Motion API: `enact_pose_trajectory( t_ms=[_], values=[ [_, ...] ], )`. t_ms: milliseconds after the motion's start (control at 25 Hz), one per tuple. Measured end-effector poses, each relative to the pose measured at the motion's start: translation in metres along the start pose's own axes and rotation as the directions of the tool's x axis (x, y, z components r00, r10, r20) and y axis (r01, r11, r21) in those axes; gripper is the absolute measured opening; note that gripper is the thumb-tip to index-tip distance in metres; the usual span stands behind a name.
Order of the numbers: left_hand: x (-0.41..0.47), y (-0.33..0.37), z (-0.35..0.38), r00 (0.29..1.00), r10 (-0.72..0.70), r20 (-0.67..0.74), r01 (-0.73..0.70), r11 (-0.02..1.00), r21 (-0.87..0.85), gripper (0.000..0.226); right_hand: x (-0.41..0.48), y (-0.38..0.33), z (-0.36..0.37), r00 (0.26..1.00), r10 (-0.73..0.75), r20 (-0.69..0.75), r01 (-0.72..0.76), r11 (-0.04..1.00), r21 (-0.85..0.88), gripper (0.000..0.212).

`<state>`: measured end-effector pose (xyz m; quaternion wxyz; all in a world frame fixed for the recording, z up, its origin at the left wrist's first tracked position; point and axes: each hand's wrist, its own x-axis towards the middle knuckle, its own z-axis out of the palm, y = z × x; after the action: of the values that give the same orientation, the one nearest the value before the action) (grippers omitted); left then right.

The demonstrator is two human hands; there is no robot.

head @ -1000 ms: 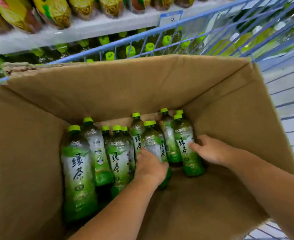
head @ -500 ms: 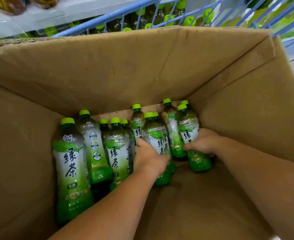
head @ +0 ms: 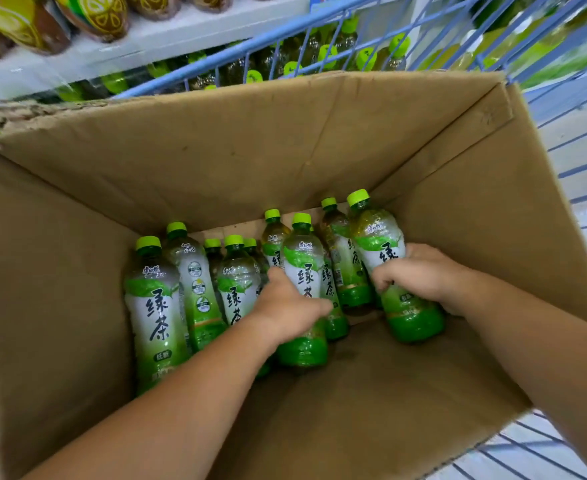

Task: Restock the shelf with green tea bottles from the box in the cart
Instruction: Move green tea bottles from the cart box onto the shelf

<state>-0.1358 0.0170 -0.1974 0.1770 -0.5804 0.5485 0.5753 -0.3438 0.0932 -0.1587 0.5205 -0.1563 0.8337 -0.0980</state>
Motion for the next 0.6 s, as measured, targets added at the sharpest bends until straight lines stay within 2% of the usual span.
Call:
enact_pose_trajectory(
  t_ms=[160, 280, 360, 600],
  values=[
    [-0.044, 0.012, -0.013, 0.996, 0.091, -0.018, -0.092, 0.987, -0.132, 0.076, -0.041, -0.007, 0.002, 0.998, -0.067, -0.008, 0.067, 0.995, 0.073, 0.049],
    [-0.087, 0.021, -0.029, 0.986, 0.165, -0.036, -0.168, 0.973, -0.157, 0.084, -0.088, -0.017, -0.001, 0.992, -0.090, -0.086, 0.104, 0.980, 0.170, 0.037],
    [-0.123, 0.026, -0.044, 0.981, 0.192, -0.035, -0.195, 0.965, -0.174, 0.084, -0.126, -0.025, -0.006, 0.987, -0.083, -0.135, 0.109, 0.974, 0.199, 0.037],
    [-0.220, 0.039, -0.090, 0.953, 0.282, -0.111, -0.300, 0.932, -0.205, 0.089, -0.229, -0.048, -0.019, 0.947, -0.183, -0.264, 0.231, 0.959, 0.163, 0.033]
  ],
)
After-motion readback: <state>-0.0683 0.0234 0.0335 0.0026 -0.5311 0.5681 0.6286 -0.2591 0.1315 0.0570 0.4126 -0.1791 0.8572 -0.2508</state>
